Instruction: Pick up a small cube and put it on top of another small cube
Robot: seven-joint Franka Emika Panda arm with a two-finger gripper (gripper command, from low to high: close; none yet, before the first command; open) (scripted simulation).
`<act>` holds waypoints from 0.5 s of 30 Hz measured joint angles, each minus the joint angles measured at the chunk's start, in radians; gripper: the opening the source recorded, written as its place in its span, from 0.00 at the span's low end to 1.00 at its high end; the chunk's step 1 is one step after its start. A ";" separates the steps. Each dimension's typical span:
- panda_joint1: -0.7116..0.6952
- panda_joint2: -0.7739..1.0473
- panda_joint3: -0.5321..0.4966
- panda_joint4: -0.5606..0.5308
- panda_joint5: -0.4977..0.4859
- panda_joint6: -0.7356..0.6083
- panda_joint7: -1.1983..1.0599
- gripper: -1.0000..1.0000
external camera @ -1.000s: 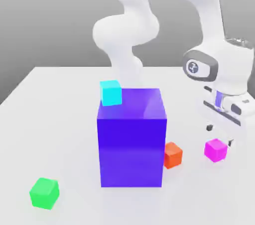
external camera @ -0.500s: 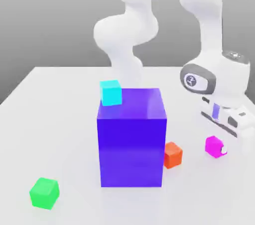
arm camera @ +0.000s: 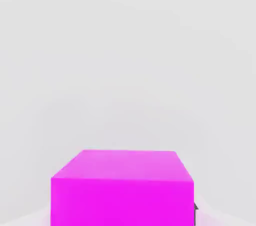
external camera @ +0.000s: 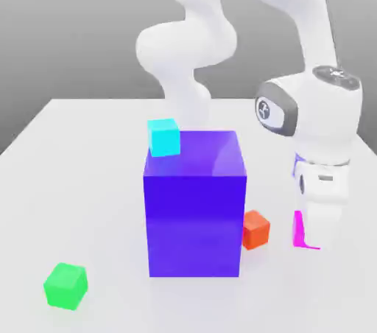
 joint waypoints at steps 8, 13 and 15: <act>-0.109 0.085 -0.134 0.095 0.127 -0.035 0.212 0.00; -0.206 0.063 -0.242 0.119 0.105 -0.094 0.186 0.00; -0.245 0.047 -0.285 0.126 0.094 -0.118 0.167 0.00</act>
